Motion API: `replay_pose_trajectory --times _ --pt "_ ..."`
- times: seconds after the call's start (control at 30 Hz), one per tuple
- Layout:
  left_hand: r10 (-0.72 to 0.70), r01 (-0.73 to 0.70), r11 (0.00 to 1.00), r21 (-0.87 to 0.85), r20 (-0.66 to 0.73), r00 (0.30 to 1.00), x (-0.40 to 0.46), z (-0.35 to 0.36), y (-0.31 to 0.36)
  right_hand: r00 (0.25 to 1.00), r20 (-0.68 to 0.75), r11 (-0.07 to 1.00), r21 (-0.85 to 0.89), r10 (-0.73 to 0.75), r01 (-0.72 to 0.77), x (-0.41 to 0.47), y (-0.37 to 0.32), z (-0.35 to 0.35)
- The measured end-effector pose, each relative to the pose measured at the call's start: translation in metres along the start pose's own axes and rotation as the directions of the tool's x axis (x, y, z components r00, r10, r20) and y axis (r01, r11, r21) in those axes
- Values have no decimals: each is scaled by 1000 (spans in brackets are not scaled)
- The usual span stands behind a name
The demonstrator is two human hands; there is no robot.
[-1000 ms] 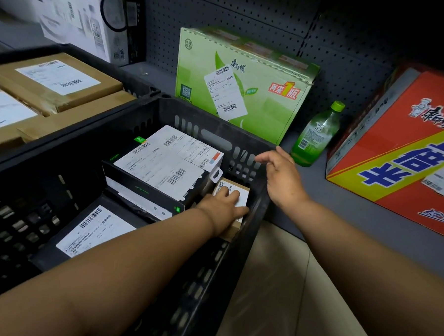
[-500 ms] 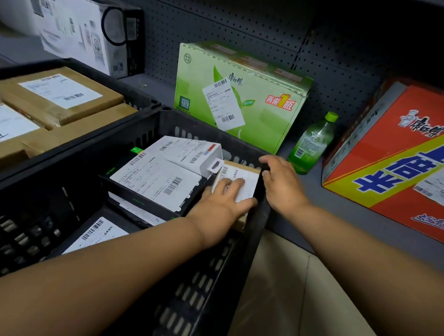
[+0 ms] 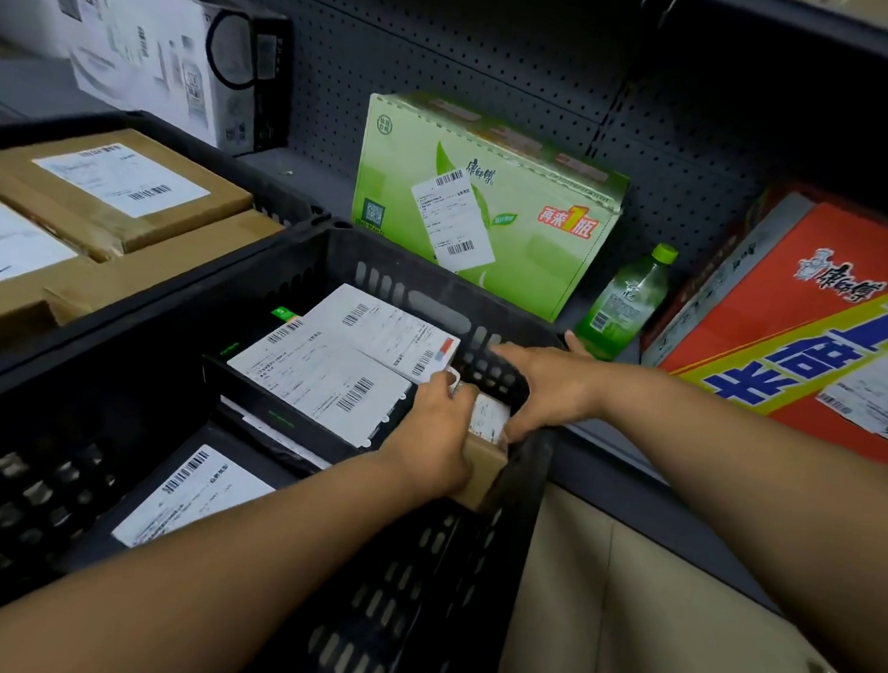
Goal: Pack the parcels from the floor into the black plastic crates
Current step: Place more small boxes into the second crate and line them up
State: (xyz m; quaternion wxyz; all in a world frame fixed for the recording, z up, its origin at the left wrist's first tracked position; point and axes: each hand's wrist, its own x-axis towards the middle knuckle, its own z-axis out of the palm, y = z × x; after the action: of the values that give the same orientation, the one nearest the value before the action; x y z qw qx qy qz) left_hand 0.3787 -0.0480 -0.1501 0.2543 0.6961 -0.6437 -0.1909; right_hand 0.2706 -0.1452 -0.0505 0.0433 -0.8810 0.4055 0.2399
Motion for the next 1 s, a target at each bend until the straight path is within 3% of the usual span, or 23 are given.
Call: replay_pose_trajectory --times 0.2,0.27,0.37,0.47,0.67,0.9,1.0 --pt "-50 29 989 -145 -146 988 -4 7 2 983 -178 984 175 41 -10 0 1 9" --pt "-28 12 994 -106 -152 988 -6 11 0 981 -187 982 190 49 -13 1 1 10" --pt "117 -104 968 228 -44 992 -8 15 -6 979 -200 985 172 49 -14 3 0 13" --pt "160 -178 836 520 81 984 -10 20 -7 976 -211 982 186 52 -12 2 0 13" --pt "231 -290 572 767 189 955 -6 44 -22 970 -239 979 203 55 -6 2 1 15" --pt "120 -317 652 689 319 940 5 59 -30 959 -275 970 243 65 4 4 4 18" --pt "126 -332 638 695 331 935 7 54 -30 955 -290 970 244 66 7 5 4 19"
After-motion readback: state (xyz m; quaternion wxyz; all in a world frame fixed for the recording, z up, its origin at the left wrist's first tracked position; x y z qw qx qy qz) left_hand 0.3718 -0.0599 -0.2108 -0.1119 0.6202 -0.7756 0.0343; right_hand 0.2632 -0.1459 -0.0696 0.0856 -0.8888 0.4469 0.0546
